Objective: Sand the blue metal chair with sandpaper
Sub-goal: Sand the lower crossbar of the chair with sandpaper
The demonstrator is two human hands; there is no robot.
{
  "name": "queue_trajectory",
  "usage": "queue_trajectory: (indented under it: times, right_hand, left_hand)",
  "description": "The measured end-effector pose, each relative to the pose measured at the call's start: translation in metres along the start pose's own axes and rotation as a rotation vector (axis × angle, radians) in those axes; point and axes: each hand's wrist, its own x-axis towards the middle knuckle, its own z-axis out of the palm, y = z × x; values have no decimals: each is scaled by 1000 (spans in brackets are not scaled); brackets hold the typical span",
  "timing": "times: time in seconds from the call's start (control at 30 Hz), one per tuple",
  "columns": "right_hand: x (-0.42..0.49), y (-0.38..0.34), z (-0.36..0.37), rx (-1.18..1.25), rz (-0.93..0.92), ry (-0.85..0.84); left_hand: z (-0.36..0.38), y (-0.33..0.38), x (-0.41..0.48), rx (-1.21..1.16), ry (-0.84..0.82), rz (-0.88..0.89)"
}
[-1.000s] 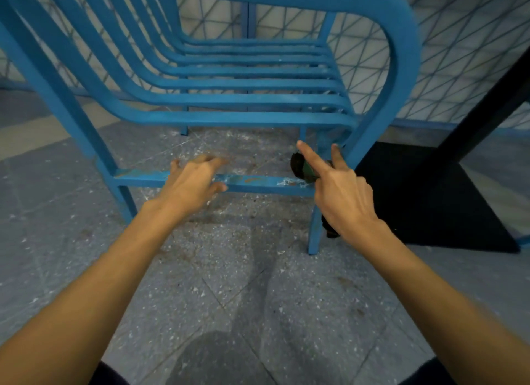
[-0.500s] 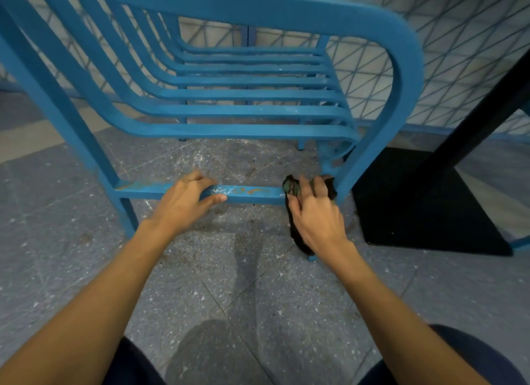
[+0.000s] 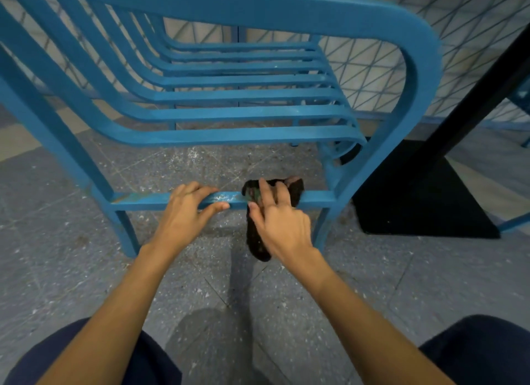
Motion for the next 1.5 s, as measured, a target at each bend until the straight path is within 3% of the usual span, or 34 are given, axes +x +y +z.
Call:
queue_trajectory:
  times: [0.1,0.2,0.3,0.5,0.67,0.77,0.87,0.93,1.0,1.07,1.13,1.23,1.3,1.4,1.5]
  right_hand:
    - [-4,27,-12,-115,-97,-24]
    - [4,48,-41,-394,-20,57]
    - [26,52,-51,-602,-167,53]
    - [53,38,-12,-419,-71,62]
    - [35,46,-8,-411,-330,21]
    - [35,74,-21,-245,-365,-81]
    - [39,77,-26,-125,-254,-20]
    - [50,60,-26,-77,-68,-27]
    - [64,36,-24,-132,127,-74]
    - [75,13,-18,-180,180,-84]
    - [72,-2,-3,-195,85,-32]
    - [49,0,10,-282,-244,131]
    - [41,20,3,-314,-371,95]
    - [38,61,-15,-330,-311,-20]
    - [39,68,-24,-339,-194,-30]
  left_hand:
    - [1,-2,2,-35,-11,-13]
    - [0,-5,2,-38,-19,-9]
    - [1,-4,2,-39,-25,-1]
    - [2,-3,1,-41,10,16]
    - [3,-4,2,-41,15,27]
    - [4,-5,2,-54,14,25]
    - [4,-5,4,-55,11,24]
    - [5,-6,3,-53,8,15]
    - [6,-7,4,-50,8,19]
    - [8,-7,4,-41,18,35]
    - [9,-9,5,-37,25,45]
    - [10,-11,5,-34,30,45]
    - [10,-12,5,-48,32,52]
    - [10,-13,5,-69,43,55]
    - [11,-12,5,-72,53,54]
